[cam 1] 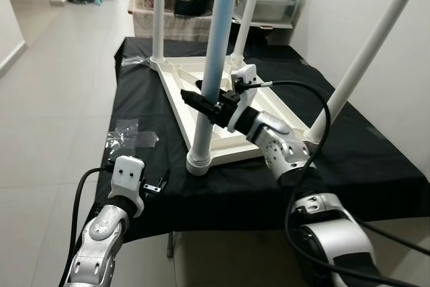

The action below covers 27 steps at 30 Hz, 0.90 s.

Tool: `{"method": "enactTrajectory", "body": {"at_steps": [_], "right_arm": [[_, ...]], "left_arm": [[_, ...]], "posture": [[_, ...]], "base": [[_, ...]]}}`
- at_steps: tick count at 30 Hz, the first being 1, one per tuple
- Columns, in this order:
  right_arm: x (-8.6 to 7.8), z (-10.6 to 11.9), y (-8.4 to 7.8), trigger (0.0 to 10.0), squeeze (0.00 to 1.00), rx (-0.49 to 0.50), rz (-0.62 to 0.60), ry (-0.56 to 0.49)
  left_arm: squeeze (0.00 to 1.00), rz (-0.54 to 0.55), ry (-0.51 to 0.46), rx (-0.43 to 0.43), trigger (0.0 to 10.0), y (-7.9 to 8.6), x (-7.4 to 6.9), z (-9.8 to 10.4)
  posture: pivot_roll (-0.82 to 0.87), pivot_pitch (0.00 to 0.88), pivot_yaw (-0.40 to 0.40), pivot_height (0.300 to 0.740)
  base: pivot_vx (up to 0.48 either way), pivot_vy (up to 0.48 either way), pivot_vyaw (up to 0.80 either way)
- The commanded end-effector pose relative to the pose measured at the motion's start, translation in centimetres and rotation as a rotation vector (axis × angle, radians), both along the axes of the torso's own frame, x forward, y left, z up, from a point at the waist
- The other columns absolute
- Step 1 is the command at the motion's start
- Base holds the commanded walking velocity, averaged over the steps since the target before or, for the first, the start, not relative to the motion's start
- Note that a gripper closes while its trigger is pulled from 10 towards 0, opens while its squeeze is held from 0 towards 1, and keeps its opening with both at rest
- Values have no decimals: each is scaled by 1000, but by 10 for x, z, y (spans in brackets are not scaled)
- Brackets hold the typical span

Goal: Building children table

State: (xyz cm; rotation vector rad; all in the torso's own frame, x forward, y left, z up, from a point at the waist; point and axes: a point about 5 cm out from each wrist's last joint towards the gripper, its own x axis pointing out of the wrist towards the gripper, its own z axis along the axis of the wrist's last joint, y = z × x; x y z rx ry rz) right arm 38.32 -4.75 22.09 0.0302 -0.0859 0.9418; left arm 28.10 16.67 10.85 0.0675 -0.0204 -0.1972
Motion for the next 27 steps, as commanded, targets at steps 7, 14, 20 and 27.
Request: {"method": "enactTrajectory", "body": {"at_steps": [7, 14, 20, 27], "right_arm": [[14, -73, -65, 0, 0, -199, -1007, 308], [-5, -86, -71, 6941, 0, -158, -1112, 292], [5, -49, -59, 10000, 1000, 65, -928, 206], [11, -16, -45, 10000, 0, 231, -549, 151]], "left_arm": [[0, -2, 14, 9, 10000, -1, -3, -5], [0, -6, 20, 8, 10000, 0, -4, -6], [0, -18, 21, 1, 10000, -5, -2, -6], [0, -11, 20, 2, 10000, -1, -2, -6]], "posture": [[88, 0, -170, 740], [63, 0, -149, 740], [54, 0, -146, 740], [63, 0, -157, 740]], "base": [[0, 0, 0], [0, 0, 0], [0, 0, 0], [0, 0, 0]]}}
